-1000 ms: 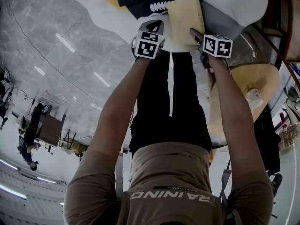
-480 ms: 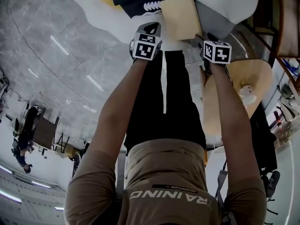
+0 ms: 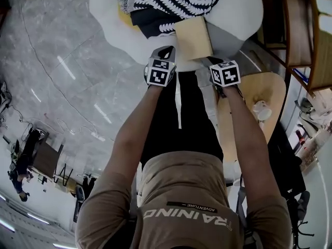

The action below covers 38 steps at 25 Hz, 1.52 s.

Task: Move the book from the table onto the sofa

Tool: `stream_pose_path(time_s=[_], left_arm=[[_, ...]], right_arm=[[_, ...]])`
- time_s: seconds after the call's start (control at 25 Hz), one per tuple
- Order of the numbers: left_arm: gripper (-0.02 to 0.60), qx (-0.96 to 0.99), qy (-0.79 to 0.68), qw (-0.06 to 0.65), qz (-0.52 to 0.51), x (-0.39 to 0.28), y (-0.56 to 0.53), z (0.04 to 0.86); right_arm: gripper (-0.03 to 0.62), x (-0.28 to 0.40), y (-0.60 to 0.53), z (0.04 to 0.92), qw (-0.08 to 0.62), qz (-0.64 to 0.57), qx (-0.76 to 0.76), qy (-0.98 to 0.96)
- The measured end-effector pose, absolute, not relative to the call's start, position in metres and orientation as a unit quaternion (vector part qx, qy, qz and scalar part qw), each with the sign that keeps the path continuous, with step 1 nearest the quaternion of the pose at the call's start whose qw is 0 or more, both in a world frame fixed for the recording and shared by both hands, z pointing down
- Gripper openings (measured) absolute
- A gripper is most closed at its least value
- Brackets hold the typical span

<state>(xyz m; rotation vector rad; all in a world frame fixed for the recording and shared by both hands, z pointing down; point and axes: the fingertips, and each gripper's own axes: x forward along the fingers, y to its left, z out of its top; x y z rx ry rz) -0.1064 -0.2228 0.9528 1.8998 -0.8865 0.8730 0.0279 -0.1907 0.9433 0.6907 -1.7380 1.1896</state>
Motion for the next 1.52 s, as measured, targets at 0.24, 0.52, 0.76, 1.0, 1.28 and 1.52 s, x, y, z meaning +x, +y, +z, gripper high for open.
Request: stream_pose_path(time_s=[0.24,0.52,0.76,1.0,1.28,1.52], left_arm=[[-0.009,0.788,-0.353,0.382,0.330,-0.120,-0.228,0.874],[-0.009,0.798,-0.376,0.359,0.306,-0.142,-0.223,0.780],[-0.009,0.796,-0.416,0.350,0.266,-0.149,-0.224,0.675],[-0.009,0.824,-0.421,0.293,0.240,-0.140,-0.249,0.609],[-0.009,0.846,-0.430,0.221,0.224,-0.155,-0.278,0.537],[-0.009,0.863,-0.447,0.164,0.167,-0.163,-0.317,0.459]], right_arm=[[0.006,-0.001,-0.180,0.888,0.408,0.479,0.262,-0.732],[0.005,-0.030,-0.204,0.784,0.333,0.415,0.257,-0.807],[0.005,-0.049,-0.222,0.677,0.272,0.374,0.278,-0.842],[0.005,-0.052,-0.263,0.605,0.241,0.295,0.309,-0.871],[0.005,-0.061,-0.290,0.509,0.181,0.219,0.331,-0.900],[0.005,-0.069,-0.314,0.421,0.110,0.131,0.330,-0.928]])
